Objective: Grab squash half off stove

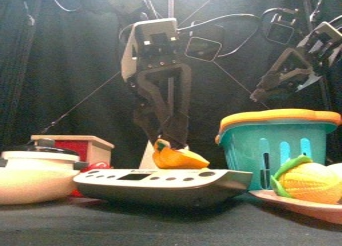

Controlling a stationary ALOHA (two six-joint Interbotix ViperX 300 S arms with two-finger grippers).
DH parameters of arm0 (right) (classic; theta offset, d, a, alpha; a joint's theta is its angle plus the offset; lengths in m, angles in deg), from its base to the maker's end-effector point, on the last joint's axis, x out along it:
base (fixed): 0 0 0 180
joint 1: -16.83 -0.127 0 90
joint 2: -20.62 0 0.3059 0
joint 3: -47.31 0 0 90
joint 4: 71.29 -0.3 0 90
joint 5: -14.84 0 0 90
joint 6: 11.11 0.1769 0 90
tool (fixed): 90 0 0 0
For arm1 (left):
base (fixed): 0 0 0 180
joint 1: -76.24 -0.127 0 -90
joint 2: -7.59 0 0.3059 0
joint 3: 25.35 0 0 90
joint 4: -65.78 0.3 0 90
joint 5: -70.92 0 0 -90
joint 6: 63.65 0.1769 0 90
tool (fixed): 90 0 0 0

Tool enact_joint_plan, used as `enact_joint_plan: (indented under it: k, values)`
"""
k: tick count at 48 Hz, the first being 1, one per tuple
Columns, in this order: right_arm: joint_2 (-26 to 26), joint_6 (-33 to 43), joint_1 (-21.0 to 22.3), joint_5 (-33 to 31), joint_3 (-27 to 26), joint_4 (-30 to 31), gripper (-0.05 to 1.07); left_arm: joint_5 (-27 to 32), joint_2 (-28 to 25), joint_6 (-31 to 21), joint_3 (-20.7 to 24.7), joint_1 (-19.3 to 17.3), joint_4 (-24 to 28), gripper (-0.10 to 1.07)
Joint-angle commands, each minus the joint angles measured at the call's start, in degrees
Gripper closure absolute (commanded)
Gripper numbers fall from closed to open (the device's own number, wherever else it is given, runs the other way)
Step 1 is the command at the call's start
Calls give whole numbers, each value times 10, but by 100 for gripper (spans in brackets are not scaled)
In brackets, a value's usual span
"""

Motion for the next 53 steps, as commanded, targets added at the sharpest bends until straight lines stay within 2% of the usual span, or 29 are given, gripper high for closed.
enact_joint_plan:
  k: [1, 24, 43, 53]
  values:
    - [-1, 0, 2, 3, -6, -1, 23, -10, 4, 0, 6, -2, -11, -2]
    - [4, 0, 4, 3, -6, 0, 23, -33, -5, -1, -1, -6, -16, 1]
    - [7, 0, 4, 3, -5, 1, 23, -35, 5, -1, -2, -10, -14, 29]
    - [11, -1, 4, 3, -7, 2, 23, -40, 15, -1, -11, -11, -11, 34]
